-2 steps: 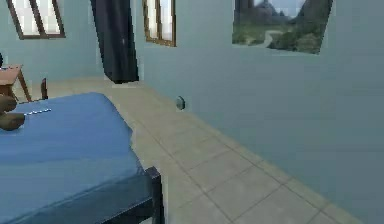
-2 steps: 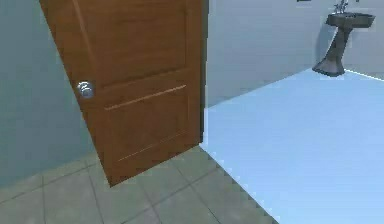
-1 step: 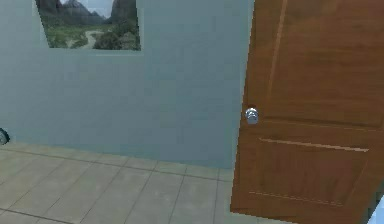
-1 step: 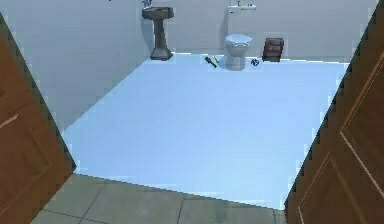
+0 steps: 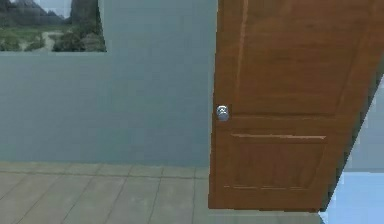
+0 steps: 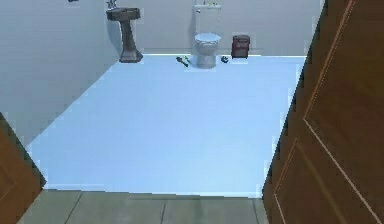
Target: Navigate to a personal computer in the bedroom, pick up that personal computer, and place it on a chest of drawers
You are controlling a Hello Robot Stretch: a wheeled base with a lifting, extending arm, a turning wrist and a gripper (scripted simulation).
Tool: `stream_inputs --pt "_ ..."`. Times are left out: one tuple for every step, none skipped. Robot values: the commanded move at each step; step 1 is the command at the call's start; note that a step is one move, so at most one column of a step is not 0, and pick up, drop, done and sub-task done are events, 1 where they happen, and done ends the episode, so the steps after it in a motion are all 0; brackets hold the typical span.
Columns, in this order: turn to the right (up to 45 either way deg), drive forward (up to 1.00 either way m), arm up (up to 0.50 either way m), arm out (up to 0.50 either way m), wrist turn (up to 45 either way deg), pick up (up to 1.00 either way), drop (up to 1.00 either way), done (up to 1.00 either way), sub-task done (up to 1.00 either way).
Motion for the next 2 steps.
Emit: stream_inputs --pt "0.0 0.05 0.0 0.0 0.0 0.0 0.0 0.0 0.0" --pt "-45.0 0.0 0.0 0.0 0.0 0.0 0.0 0.0 0.0"
